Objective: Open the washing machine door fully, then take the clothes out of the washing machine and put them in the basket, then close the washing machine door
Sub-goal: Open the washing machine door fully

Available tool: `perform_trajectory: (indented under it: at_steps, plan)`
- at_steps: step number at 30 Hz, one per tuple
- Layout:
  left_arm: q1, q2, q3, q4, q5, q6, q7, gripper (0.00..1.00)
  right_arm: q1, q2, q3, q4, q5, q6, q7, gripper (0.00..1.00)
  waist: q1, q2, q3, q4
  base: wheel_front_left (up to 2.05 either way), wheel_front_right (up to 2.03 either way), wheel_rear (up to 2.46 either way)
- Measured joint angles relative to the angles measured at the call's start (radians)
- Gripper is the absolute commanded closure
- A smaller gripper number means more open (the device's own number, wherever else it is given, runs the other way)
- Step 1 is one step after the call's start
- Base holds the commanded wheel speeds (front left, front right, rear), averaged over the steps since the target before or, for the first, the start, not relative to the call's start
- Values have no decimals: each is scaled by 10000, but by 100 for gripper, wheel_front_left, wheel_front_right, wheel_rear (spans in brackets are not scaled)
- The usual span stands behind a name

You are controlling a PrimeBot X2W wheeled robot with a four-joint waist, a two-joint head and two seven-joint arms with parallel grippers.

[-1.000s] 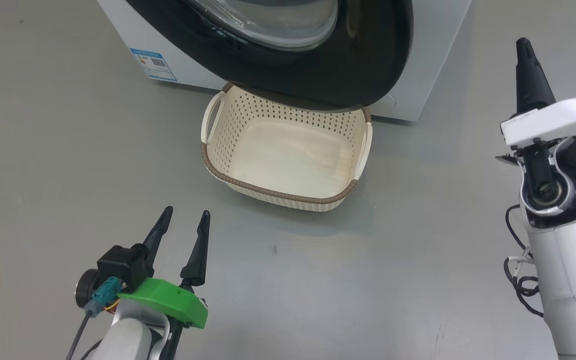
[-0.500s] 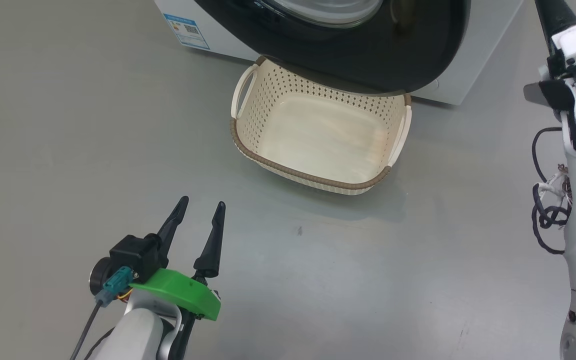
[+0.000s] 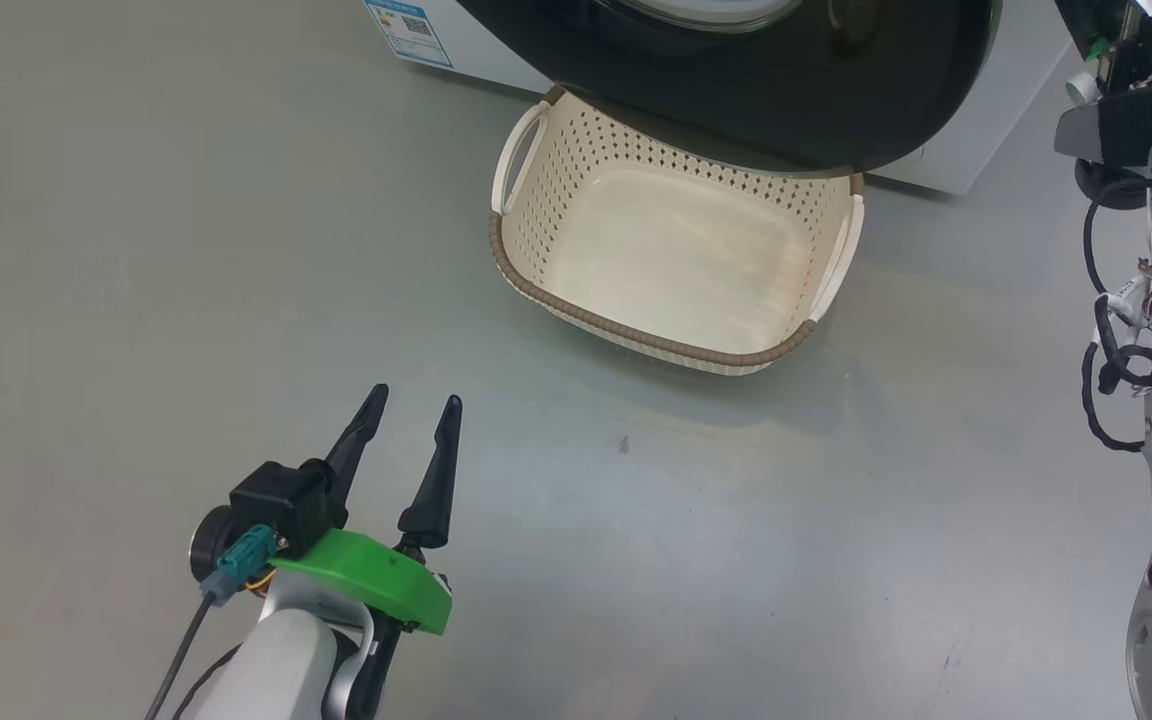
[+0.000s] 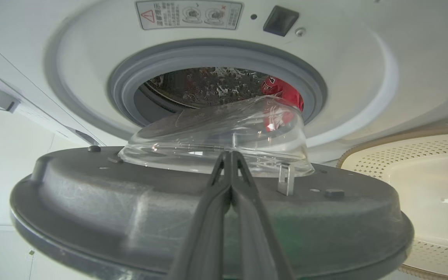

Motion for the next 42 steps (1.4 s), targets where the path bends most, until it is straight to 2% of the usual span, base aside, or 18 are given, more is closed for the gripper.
perform_trajectory:
  at_steps: [10,26,42]
  plan:
    - [-122,-6,-73,2,-15,90,0,0,-128,27,56,334,548,-151,991,100,0,0,86,-12,0,0,0]
    - [-248,-10,-94,125,-15,176,0,0,130,61,286,836,1016,-163,2036,100,0,0,-274,-18,0,0,0]
    - [-167,-8,0,332,-13,257,0,0,1316,627,665,1030,1636,-148,2525,100,0,0,-1066,38,0,0,0]
